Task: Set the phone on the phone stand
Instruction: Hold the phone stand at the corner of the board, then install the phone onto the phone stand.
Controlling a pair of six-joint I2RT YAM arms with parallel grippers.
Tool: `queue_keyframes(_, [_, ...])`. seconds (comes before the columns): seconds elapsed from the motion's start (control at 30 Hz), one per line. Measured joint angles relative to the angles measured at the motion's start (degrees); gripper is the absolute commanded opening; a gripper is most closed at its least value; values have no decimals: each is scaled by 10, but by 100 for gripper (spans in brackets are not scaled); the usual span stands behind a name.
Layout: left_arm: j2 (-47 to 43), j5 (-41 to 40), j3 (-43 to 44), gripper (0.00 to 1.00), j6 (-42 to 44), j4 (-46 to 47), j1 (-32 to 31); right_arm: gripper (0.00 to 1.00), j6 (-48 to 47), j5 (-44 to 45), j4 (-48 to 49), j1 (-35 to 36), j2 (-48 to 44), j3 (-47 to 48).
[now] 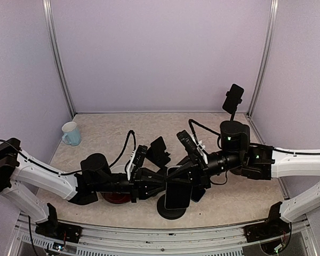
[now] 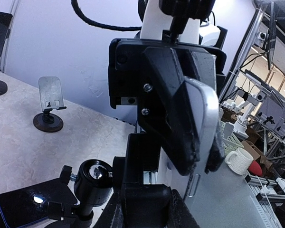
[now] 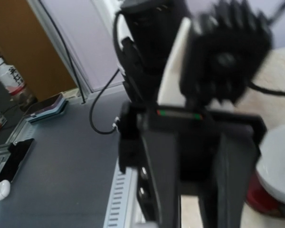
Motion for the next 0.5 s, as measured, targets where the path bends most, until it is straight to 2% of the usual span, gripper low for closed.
queue_keyframes(0.5, [0,0,0,0,-2,1,-3,0,-17,-41,65,4,3,18])
